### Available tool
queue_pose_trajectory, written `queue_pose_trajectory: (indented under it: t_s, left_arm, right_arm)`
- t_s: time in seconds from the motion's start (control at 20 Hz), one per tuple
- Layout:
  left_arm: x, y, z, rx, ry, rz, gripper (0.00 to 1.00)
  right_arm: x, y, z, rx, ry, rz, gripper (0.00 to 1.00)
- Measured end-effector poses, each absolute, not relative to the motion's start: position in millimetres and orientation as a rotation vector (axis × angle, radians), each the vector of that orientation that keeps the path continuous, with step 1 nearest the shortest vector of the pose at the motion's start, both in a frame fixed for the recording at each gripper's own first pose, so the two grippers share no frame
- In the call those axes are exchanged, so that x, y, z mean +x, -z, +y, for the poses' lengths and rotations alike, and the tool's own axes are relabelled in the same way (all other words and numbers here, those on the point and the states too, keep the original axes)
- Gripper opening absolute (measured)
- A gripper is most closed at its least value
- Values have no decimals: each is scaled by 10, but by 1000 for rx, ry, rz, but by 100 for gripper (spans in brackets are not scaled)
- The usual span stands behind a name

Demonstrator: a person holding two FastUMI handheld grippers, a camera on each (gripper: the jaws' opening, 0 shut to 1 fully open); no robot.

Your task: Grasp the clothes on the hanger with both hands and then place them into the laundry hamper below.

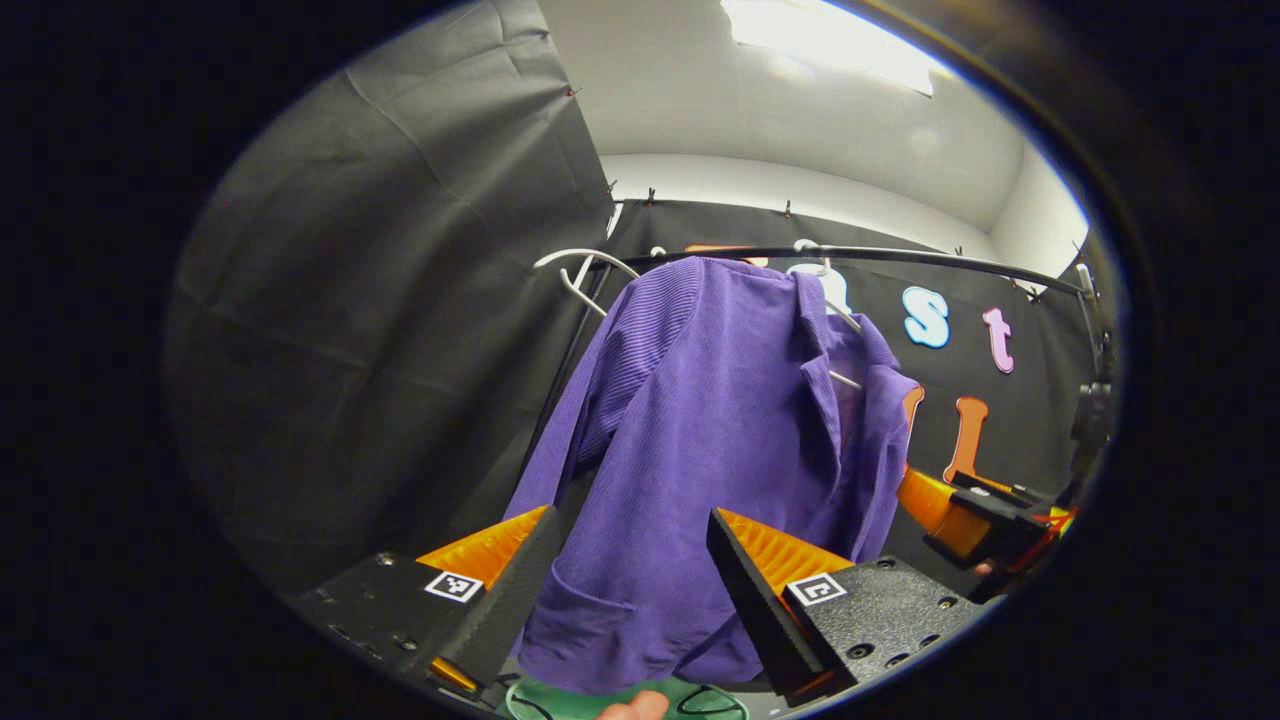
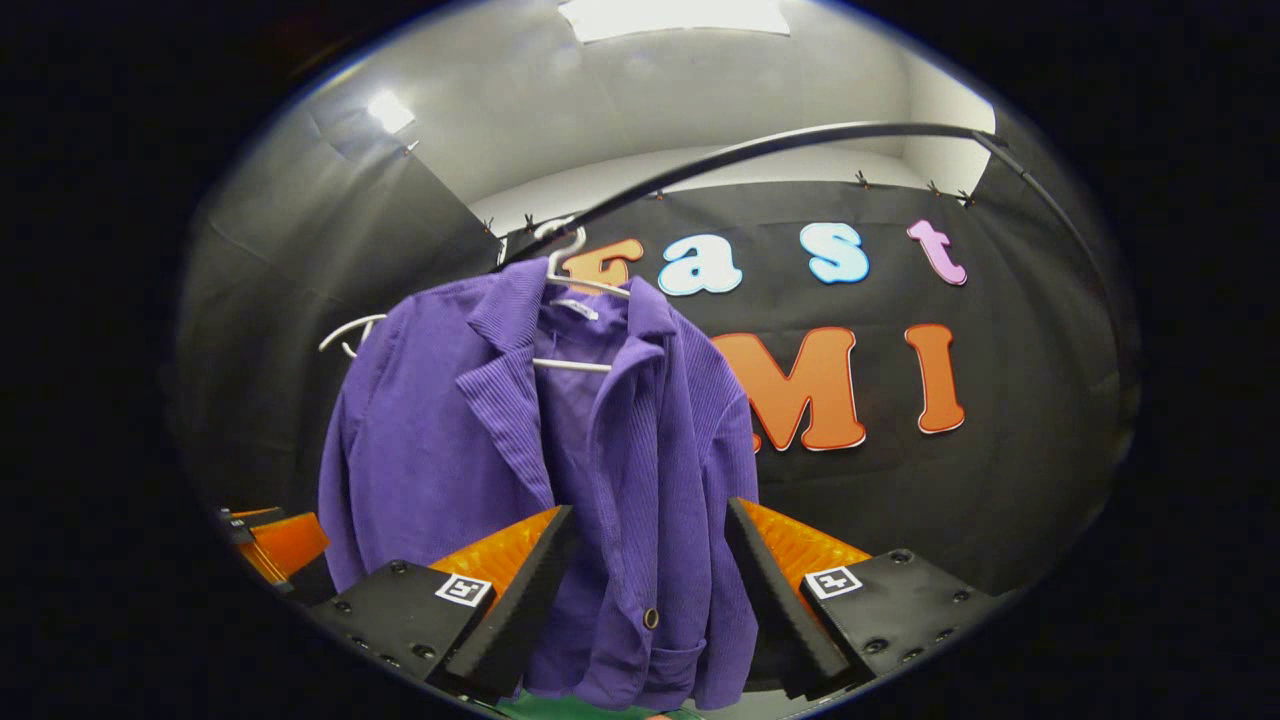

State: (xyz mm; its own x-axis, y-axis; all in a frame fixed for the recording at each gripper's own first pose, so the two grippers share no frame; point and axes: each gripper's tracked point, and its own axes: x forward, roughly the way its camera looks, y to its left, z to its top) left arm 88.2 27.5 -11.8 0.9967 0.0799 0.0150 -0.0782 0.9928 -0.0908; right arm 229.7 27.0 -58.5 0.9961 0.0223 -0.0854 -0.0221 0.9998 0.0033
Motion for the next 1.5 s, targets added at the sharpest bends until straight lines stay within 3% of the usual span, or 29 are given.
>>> queue_pose_trajectory:
  t_s: [0.05, 0.1, 0.2, 0.25, 0.35, 0.4, 0.45, 0.5, 0.6, 0.8, 1.0, 1.3, 1.35, 1.5]
  left_arm:
    - [1011, 96, 291, -80, -80, -18, 95]
    - [1104, 62, 285, -75, -75, -21, 95]
    - [1278, 32, 292, -60, -66, -27, 96]
    - [1322, 32, 294, -48, -64, -33, 92]
    - [1329, 66, 262, -53, -48, -33, 95]
    - [1331, 96, 250, -63, -37, -25, 92]
    - [1330, 124, 248, -72, -31, -17, 96]
    - [1322, 157, 268, -80, -31, -11, 92]
    - [1306, 191, 306, -88, -32, -10, 95]
    - [1353, 206, 307, -88, -28, -14, 95]
    - [1426, 264, 102, -89, 25, 10, 96]
    - [1501, 494, -396, -89, 147, 69, 96]
    - [1518, 595, -522, -89, 182, 93, 96]
    - [1565, 877, -878, -97, 243, 141, 96]
  right_arm:
    - [2418, 676, 278, 6, -20, 98, 92]
    - [2516, 753, 293, 11, -19, 109, 98]
    - [2670, 908, 302, 26, -13, 127, 98]
    - [2728, 994, 306, 31, -9, 139, 92]
    - [2851, 1125, 297, 28, -2, 151, 98]
    - [2901, 1174, 288, 26, 3, 154, 98]
    - [2943, 1228, 284, 28, 4, 158, 98]
    - [2971, 1247, 281, 34, 5, 161, 98]
    - [2989, 1268, 251, 39, 12, 165, 96]
    - [3068, 1266, 295, 43, -29, 161, 69]
    - [3168, 1196, 308, 68, -77, 142, 7]
    - [2903, 733, 58, 0, -38, 66, 7]
    - [2835, 600, -30, -20, -22, 46, 13]
    - [2714, 304, -235, -71, 7, 12, 13]
